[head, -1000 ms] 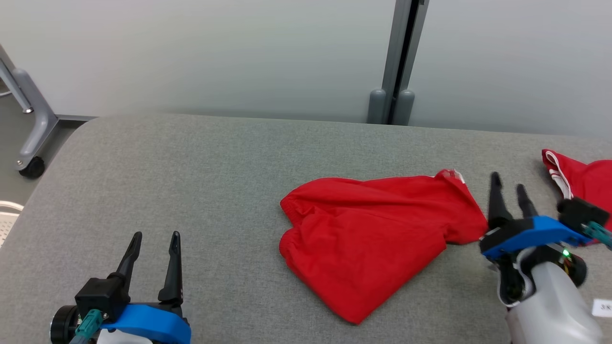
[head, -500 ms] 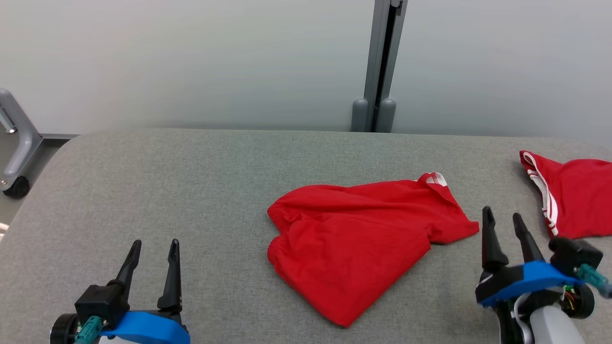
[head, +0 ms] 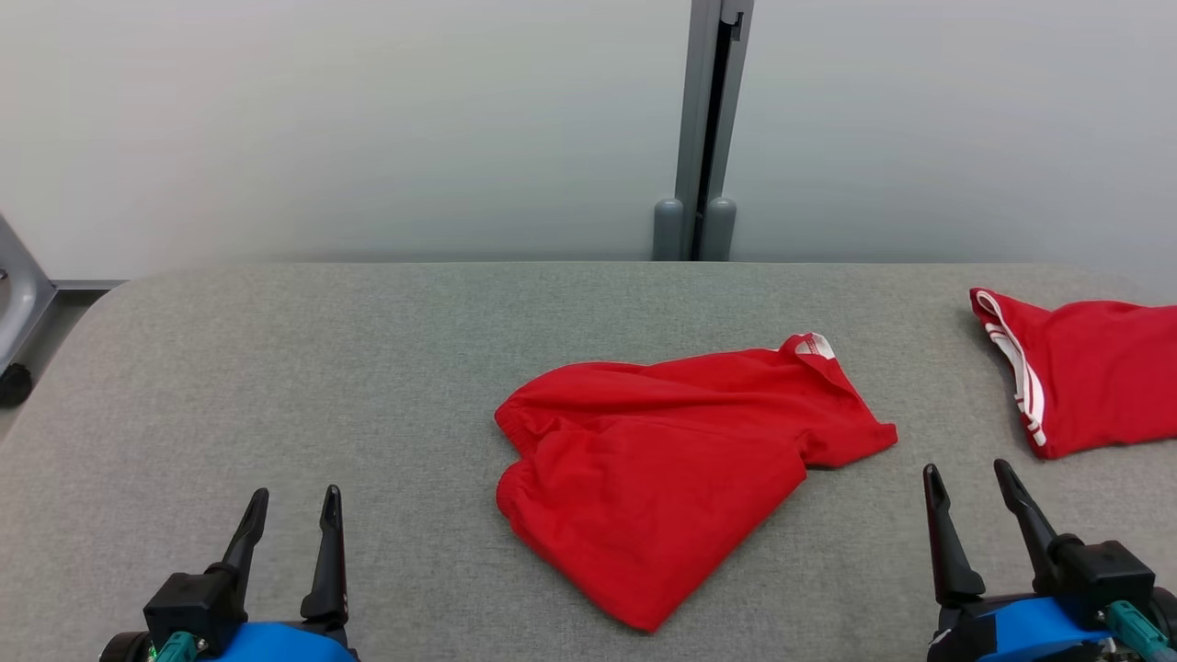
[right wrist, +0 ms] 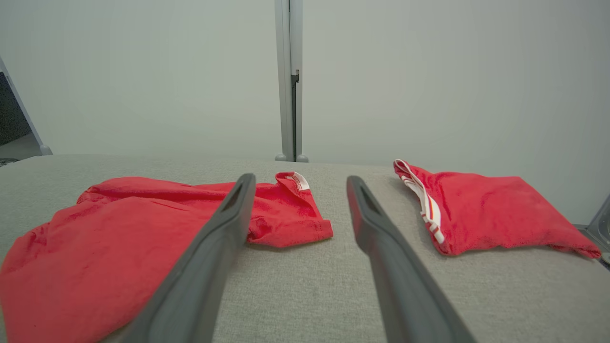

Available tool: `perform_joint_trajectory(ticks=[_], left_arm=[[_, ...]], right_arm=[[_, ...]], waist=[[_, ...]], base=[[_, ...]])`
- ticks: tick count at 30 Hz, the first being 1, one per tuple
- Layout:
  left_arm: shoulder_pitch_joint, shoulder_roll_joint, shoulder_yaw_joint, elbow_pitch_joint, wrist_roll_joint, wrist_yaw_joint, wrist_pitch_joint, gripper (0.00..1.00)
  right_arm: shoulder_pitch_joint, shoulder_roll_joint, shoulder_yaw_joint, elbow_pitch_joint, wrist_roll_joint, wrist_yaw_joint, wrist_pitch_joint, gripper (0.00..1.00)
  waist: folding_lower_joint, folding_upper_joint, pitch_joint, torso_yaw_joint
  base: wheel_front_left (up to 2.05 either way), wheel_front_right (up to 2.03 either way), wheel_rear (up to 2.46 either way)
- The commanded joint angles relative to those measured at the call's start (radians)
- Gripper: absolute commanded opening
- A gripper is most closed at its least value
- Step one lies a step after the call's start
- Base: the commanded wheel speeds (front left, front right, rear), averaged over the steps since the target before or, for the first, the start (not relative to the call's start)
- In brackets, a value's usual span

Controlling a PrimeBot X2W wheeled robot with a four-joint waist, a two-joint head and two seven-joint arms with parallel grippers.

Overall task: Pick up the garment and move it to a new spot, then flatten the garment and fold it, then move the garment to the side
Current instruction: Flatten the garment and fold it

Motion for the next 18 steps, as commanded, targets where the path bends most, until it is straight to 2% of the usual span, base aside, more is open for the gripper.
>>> perform_joint_trajectory(ticks=[1, 11, 18], left_arm=[[0.011, -0.001, 0.001, -0.005, -0.003, 0.005, -0.007, 1.0], [0.008, 0.0, -0.005, -0.016, -0.008, 0.013, -0.004, 1.0], [-0.026, 0.003, -0.016, 0.0, -0.007, -0.001, 0.01, 1.0]], right_arm=[[0.019, -0.004, -0.001, -0.02, 0.005, 0.0, 0.01, 1.0], [0.039, -0.004, 0.002, -0.073, 0.04, 0.001, 0.051, 1.0], [0.037, -0.004, 0.009, -0.077, 0.043, 0.0, 0.054, 1.0]], waist=[[0.0001, 0.0, 0.001, -0.006], [0.0001, 0.0, 0.01, -0.026], [0.0001, 0.0, 0.018, -0.037]], base=[[0.0, 0.0, 0.0], [0.0, 0.0, 0.0], [0.0, 0.0, 0.0]])
